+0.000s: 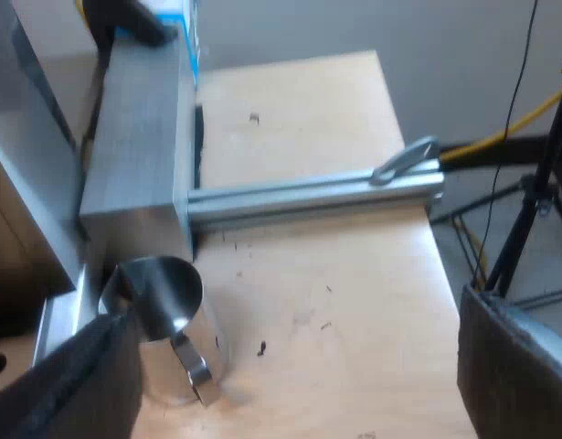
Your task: Put the handle in the coffee machine
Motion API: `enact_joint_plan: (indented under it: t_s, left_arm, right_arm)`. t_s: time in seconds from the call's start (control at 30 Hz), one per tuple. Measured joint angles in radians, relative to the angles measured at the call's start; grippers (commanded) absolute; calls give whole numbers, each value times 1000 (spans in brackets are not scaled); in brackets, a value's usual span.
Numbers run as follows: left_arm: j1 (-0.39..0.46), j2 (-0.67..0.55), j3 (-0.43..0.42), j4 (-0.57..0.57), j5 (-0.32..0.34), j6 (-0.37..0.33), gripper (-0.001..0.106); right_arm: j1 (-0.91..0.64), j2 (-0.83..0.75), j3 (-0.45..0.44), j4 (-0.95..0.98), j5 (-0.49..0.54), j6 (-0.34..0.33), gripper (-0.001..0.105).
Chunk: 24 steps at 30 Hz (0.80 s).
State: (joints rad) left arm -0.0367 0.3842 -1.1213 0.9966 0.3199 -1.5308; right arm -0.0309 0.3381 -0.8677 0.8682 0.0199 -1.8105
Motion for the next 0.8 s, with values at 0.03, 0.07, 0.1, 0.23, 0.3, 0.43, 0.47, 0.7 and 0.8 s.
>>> enact_joint_plan:
  t_s: [0.03,0.07,0.1,0.23,0.3,0.43,0.47,0.7,0.8]
  left_arm:
    - [13,-29,21,7,0,9,68]
    - [29,-63,48,18,0,13,68]
    - [35,-82,55,27,-2,14,68]
    - [49,-201,127,43,-2,18,68]
    - [49,-245,148,48,-2,18,68]
    - [49,-342,183,88,-2,46,68]
    - [49,-352,186,97,-2,51,68]
    - [49,-399,209,266,-53,97,68]
    - [49,-399,210,343,-56,101,68]
  right_arm:
    - [0,-27,19,-12,0,-2,72]
    - [0,-74,40,-12,0,-1,72]
    - [0,-101,52,-7,0,-4,72]
    - [0,-258,83,-1,0,-6,72]
    - [0,-306,89,2,0,-6,72]
    - [0,-345,92,50,0,-19,72]
    - [0,-345,92,53,0,-19,72]
    - [2,-345,84,153,7,-37,72]
    - [2,-345,84,155,7,-37,72]
